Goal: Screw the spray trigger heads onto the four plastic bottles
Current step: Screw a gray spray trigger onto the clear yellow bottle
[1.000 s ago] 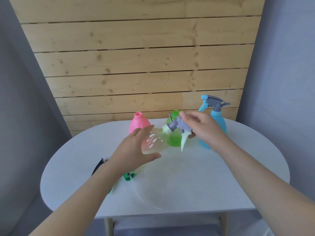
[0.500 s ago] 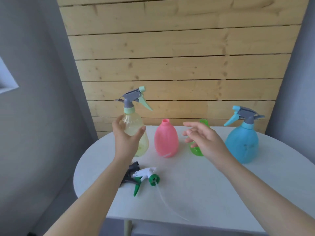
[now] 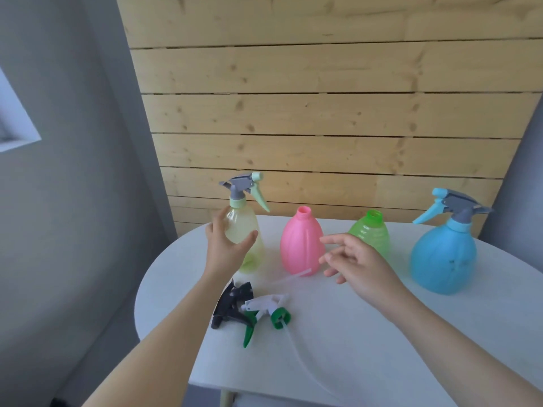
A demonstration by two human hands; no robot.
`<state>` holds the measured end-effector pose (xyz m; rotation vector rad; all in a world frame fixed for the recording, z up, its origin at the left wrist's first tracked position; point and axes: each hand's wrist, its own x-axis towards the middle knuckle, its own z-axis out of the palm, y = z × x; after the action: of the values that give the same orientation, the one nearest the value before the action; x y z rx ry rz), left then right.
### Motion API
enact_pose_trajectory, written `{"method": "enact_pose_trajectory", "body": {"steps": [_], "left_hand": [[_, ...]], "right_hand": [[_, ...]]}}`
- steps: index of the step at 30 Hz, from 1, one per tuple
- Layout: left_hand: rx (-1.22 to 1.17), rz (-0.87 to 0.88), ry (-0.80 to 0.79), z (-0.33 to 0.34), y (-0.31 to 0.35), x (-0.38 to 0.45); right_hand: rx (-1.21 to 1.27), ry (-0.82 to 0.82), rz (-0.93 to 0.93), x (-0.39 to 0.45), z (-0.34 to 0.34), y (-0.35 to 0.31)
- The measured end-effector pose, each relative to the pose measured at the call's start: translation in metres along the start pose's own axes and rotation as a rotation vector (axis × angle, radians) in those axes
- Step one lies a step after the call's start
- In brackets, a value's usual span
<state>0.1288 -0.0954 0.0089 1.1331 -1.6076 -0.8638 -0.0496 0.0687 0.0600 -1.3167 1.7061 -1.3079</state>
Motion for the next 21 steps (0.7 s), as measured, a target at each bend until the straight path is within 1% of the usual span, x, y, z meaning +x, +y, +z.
{"method": "enact_pose_trajectory", "body": {"steps": [4,7,10,14,16,18,21], "left_hand": [[-0.021,-0.007,0.015,0.0,-0.003,-0.001],[0.06,-0.096,0.082,0.008,-0.001,0.001],[0.12,-0.105,0.108,0.009,-0.003,0.003],[0.001,-0.085,-0.046,-0.001,-0.009,0.002],[-0.043,-0.1,-0.09,0.0,-0.009,0.0],[0.004,-0.122,-0.045,0.004,-0.01,0.0],[0.189,-0.153,0.063,0.007,-0.008,0.003]], "right_hand": [[-0.015,-0.014,0.015,0.001,0.002,-0.001],[-0.016,-0.014,0.018,0.0,0.002,-0.002],[-0.026,-0.028,0.028,-0.003,0.003,-0.001],[-0.044,-0.035,0.029,-0.005,0.003,0.001],[-0.057,-0.04,0.038,-0.005,0.004,0.001],[-0.066,-0.038,0.044,-0.004,0.004,0.001],[-0.085,-0.037,0.05,-0.004,0.004,0.001]]}}
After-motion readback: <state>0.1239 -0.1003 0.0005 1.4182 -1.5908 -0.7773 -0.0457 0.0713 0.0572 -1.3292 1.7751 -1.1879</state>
